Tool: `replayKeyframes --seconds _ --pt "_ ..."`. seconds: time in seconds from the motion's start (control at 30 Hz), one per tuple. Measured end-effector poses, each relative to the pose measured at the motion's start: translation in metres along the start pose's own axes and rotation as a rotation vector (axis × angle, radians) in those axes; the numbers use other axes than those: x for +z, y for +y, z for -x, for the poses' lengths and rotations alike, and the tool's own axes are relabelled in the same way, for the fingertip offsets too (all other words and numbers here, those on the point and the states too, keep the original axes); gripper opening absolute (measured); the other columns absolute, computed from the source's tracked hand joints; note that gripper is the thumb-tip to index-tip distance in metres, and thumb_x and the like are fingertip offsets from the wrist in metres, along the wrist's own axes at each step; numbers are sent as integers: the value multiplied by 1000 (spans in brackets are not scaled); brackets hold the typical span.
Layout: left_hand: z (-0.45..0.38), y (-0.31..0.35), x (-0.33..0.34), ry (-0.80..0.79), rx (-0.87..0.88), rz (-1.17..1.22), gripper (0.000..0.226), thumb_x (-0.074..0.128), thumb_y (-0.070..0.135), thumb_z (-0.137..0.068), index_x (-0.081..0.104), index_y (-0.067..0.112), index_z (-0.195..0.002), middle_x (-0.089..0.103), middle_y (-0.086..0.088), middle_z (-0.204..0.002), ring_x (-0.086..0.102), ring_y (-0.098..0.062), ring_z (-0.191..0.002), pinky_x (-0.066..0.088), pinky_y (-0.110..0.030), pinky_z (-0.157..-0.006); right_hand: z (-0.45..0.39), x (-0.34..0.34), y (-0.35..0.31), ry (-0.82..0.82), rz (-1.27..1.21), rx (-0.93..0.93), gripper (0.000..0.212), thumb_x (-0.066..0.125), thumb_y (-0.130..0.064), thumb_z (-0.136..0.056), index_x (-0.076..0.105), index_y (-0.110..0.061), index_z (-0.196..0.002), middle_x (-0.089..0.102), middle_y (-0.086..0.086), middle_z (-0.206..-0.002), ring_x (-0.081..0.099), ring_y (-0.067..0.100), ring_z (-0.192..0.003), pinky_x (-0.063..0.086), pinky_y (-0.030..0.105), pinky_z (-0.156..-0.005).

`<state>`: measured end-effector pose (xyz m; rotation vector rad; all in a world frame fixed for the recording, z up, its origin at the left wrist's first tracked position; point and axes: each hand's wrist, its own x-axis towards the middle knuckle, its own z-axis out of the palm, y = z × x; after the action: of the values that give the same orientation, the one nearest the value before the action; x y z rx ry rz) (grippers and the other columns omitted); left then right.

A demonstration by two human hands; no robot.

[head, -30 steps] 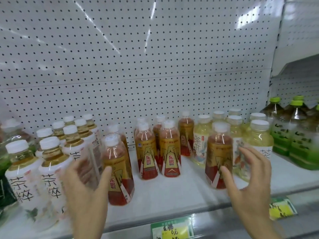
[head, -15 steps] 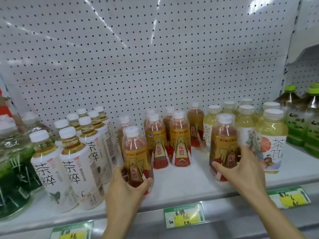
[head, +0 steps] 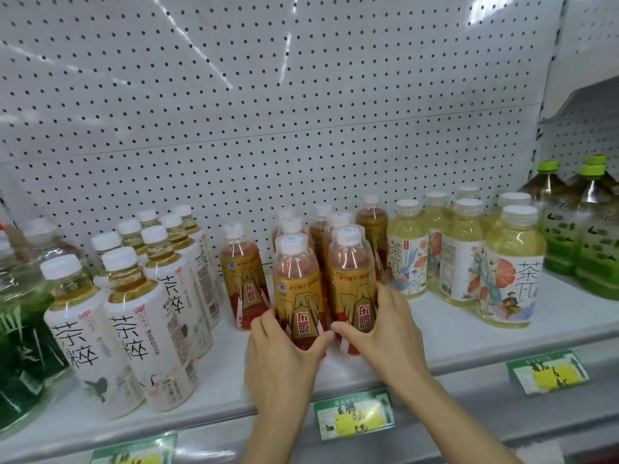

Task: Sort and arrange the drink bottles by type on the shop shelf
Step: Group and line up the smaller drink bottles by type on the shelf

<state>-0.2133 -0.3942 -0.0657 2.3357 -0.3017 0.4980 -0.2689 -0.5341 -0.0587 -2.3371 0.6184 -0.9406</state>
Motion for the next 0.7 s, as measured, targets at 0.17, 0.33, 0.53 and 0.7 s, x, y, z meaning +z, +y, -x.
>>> replayKeyframes --seconds 0.17,0.33,0.53,0.7 --pt "-10 1 3 -37 80 -64 89 69 73 -68 38 16 -130 47 1 -124 54 -19 -114 49 -30 -81 -2 8 -4 19 -28 -15 83 72 -61 -71 39 -22 -136 49 -7 -128 42 13 -122 46 29 -91" --pt "-15 -3 8 -40 103 -78 85 66 75 -70 36 18 -126 45 3 -119 52 -17 -112 51 -30 -82 -1 13 -1 48 -71 -29 84 72 -64 -67 41 -23 -133 49 -9 -123 42 12 -117 46 27 -89" --pt "-18 -3 9 -34 106 -44 83 68 73 -67 38 18 -121 45 4 -114 53 -17 -109 52 -31 -82 -7 19 -1 31 -62 -29 87 70 -65 -65 38 -21 -133 46 -7 -122 41 14 -117 48 31 -89" --pt "-18 -5 8 -24 145 -21 85 71 75 -63 39 19 -118 35 9 -104 54 -15 -106 51 -26 -79 -14 21 3 1 -119 -49 85 75 -58 -68 37 -22 -135 44 -6 -121 41 14 -118 46 29 -91"
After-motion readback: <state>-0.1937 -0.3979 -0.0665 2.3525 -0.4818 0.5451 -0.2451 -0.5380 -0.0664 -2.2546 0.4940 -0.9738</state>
